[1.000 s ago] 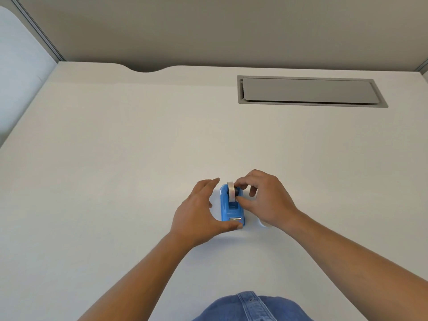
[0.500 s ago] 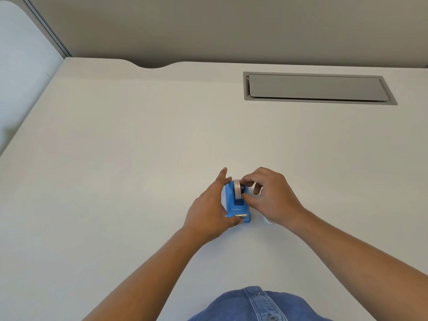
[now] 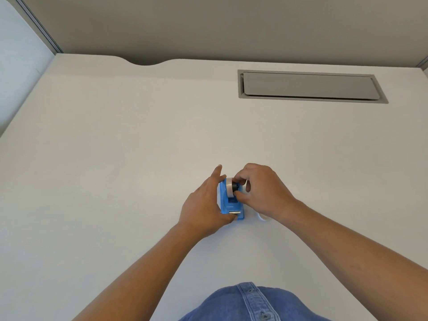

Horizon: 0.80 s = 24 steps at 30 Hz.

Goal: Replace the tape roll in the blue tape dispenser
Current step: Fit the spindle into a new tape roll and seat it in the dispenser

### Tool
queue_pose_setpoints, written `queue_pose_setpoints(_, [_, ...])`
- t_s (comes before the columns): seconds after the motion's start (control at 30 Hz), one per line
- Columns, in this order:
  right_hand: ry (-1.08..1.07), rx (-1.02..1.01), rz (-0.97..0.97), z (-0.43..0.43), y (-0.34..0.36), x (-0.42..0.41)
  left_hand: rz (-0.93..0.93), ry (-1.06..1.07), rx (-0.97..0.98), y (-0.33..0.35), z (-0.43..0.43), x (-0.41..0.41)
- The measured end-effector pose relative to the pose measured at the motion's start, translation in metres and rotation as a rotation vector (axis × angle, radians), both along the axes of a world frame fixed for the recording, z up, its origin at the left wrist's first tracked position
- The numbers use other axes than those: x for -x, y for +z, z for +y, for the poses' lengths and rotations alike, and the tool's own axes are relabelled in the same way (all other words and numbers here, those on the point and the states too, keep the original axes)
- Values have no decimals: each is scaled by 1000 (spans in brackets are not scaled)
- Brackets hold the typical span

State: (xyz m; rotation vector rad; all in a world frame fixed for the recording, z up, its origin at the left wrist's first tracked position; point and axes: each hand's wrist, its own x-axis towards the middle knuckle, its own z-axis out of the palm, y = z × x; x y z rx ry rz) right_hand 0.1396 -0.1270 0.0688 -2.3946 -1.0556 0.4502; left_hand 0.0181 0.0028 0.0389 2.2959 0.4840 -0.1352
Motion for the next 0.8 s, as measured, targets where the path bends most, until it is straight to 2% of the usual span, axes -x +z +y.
queue_pose_setpoints(0.43, [66, 166, -133, 1, 6, 4, -8, 21, -64, 0, -1, 0])
queue_pose_setpoints(0.67, [-48, 48, 55, -6, 5, 11, -16, 30, -65, -2, -1, 1])
queue_pose_setpoints(0.8, [-39, 86, 111, -8, 3, 15, -17, 39, -66, -4, -2, 1])
